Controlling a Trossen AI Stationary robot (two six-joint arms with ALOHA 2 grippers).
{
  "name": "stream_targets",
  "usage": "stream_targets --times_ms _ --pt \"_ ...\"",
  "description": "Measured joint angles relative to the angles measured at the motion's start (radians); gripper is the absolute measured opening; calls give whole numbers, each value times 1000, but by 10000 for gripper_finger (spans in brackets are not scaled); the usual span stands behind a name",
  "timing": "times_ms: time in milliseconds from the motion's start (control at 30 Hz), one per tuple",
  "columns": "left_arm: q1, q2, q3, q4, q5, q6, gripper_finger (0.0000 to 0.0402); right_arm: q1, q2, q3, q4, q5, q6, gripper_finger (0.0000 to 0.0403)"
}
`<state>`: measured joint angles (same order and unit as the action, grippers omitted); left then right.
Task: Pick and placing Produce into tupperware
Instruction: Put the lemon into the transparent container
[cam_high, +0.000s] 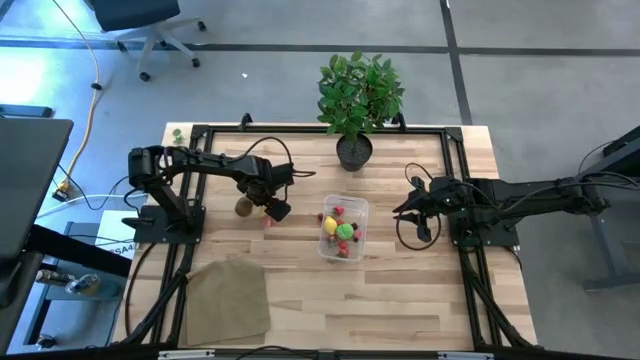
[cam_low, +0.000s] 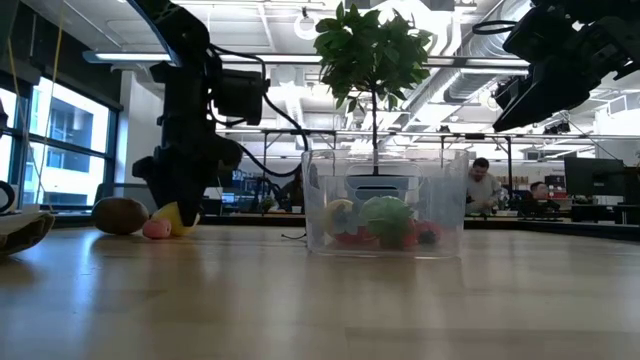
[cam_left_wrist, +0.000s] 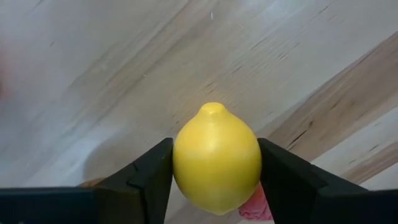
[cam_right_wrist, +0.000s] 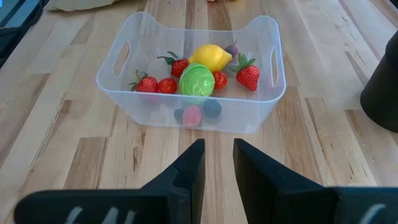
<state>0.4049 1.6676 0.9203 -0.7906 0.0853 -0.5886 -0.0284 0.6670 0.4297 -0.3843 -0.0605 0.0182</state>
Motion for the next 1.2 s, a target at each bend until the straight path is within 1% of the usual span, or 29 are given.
stream_targets --times_ms 67,133,267,367,433,600,667,733,900,967,1033,1200 --pt "1 0 0 0 0 -7 187 0 0 0 0 0 0 73" --pt "1 0 0 0 0 -11 190 0 0 0 0 0 0 73" --pt "1 0 0 -2 0 5 220 0 0 0 0 0 0 73" --pt "0 0 0 -7 0 9 231 0 0 0 0 0 0 73" --pt "0 0 0 -8 0 9 227 0 0 0 0 0 0 73" --pt "0 0 0 -7 0 5 194 0 0 0 0 0 0 73" --pt "0 0 0 -6 0 2 187 0 0 0 0 0 0 73" --pt "0 0 0 -6 0 1 190 0 0 0 0 0 0 73" --pt "0 0 0 -5 0 13 223 0 0 0 0 0 0 73" --pt "0 0 0 -5 0 15 226 0 0 0 0 0 0 73" --pt "0 0 0 -4 0 15 219 0 0 0 0 0 0 73" --pt "0 0 0 0 0 8 187 0 0 0 0 0 0 73"
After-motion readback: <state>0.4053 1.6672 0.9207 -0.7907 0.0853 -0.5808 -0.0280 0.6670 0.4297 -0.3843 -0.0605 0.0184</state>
